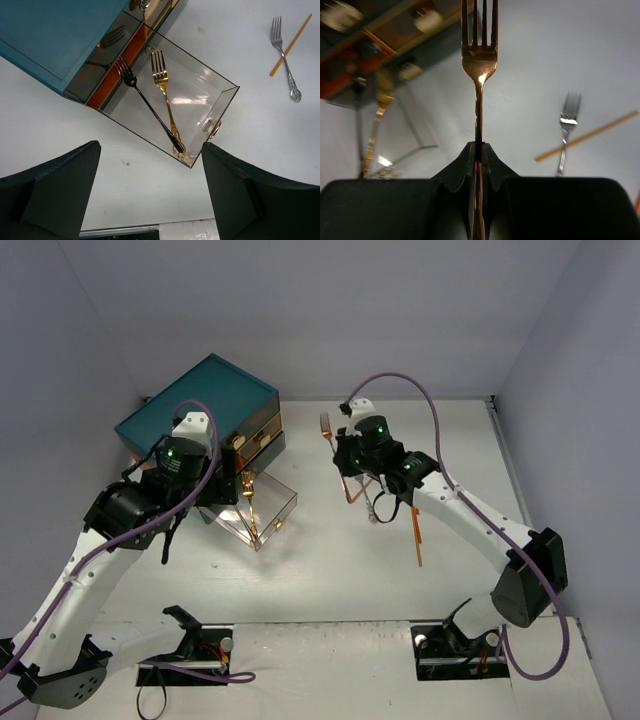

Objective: Sort the eating utensils into containers

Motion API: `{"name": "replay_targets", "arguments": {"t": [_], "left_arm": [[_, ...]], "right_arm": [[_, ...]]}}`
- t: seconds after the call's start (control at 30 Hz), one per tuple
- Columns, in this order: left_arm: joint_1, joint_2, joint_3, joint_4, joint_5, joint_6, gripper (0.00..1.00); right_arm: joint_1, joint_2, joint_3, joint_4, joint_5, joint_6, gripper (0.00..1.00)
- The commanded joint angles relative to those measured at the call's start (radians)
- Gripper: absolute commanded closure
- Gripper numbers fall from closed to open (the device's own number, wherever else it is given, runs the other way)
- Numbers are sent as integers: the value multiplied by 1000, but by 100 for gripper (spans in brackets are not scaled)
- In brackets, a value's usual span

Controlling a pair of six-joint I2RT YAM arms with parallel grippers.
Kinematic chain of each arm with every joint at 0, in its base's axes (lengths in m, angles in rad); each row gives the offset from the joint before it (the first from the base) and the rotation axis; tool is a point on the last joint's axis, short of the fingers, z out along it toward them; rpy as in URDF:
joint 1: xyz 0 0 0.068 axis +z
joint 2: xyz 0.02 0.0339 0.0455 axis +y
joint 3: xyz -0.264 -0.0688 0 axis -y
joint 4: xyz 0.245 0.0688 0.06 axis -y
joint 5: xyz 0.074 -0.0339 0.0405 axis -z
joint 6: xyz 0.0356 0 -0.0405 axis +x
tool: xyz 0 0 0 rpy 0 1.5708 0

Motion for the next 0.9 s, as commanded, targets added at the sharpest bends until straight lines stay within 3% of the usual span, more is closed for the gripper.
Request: {"name": "replay_targets", "arguments": {"t": [0.0,0.3,0.53,0.67,0.8,0.87], "left_arm": [[10,-18,44,29,-38,13,20],[14,-41,41,27,-62,15,20],[18,-53,36,26,-63,19,20],[19,-57,28,26,-62,19,20],[20,-55,17,26,-52,21,20],[19,-57,17,26,-45,24,20]], "right_arm": [[111,12,168,39,-18,129,100],[365,235,361,222,122,281,100],[423,354,346,237,193,293,93],[424,334,320,237,253,241,78],[419,258,289,231,293,162,54],[411,197,256,215,334,105,52]]}}
